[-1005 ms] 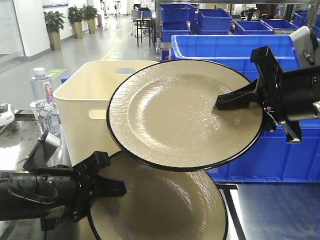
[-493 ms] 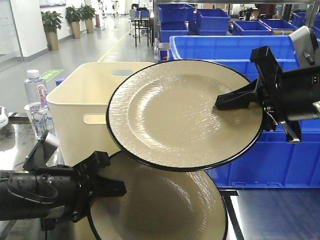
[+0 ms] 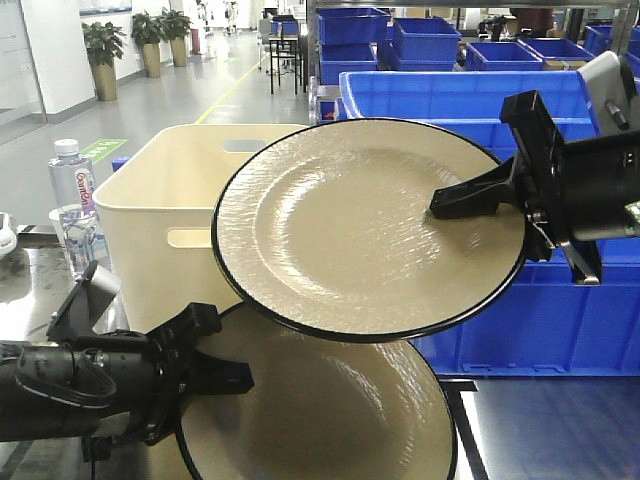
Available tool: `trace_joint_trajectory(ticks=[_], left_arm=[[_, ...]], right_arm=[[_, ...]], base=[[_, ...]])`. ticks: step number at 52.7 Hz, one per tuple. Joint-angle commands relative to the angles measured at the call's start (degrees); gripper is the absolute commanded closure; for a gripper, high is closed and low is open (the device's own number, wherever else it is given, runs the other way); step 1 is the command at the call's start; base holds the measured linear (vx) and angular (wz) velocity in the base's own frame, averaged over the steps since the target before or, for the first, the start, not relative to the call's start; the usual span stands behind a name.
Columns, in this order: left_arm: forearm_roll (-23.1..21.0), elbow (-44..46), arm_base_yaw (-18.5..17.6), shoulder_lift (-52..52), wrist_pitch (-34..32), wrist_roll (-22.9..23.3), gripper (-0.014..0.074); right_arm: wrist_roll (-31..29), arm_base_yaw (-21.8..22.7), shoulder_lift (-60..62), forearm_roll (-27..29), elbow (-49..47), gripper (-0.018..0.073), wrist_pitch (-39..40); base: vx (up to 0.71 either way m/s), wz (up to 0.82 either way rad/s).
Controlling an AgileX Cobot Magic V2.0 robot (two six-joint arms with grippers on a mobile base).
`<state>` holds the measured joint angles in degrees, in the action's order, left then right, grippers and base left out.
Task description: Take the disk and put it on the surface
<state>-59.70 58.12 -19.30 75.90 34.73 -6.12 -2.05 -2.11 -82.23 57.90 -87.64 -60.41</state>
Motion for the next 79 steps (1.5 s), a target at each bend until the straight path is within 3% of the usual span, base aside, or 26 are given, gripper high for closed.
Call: trace_joint_trajectory(ticks=[1, 12, 31, 50, 60, 65, 79], left_arm=[[-4.89, 2.23, -0.26, -2.01, -2.51, 0.85, 0.0595], [-4.55, 2.23, -0.26, -1.91, -4.87, 0.85, 0.0595], [-3.13, 2.23, -0.26, 4.67, 3.67, 1.03, 0.0594], [1.76, 2.23, -0.26, 11.37, 5.58, 1.03, 0.0552], [11.59, 2.30, 0.92, 11.76, 5.84, 1.03, 0.0449], [15.45, 2.30, 2.27, 11.69, 8.01, 1.03, 0.0368], [19.56, 2.30, 4.41, 11.62, 12.70, 0.98, 0.0127]], right_arm=[[-0.14, 0.13, 2.53, 6.88, -2.35, 0.0568, 4.01], [-0.14, 0.13, 2.53, 6.60, -2.35, 0.0568, 4.01], [-0.14, 0.13, 2.53, 6.54, -2.35, 0.0568, 4.97], [-0.14, 0.13, 2.53, 6.59, -2.35, 0.0568, 5.40], [-0.22, 0.13, 2.53, 6.59, -2.35, 0.0568, 5.58], [-2.98, 0.13, 2.53, 6.48, -2.35, 0.0568, 5.30], [-5.42, 0.13, 2.53, 6.37, -2.35, 0.0568, 4.89]], base=[[0.00, 0.00], [0.00, 0.00], [0.00, 0.00], [0.00, 0.00], [0.00, 0.00], [0.00, 0.00], [0.00, 0.00]])
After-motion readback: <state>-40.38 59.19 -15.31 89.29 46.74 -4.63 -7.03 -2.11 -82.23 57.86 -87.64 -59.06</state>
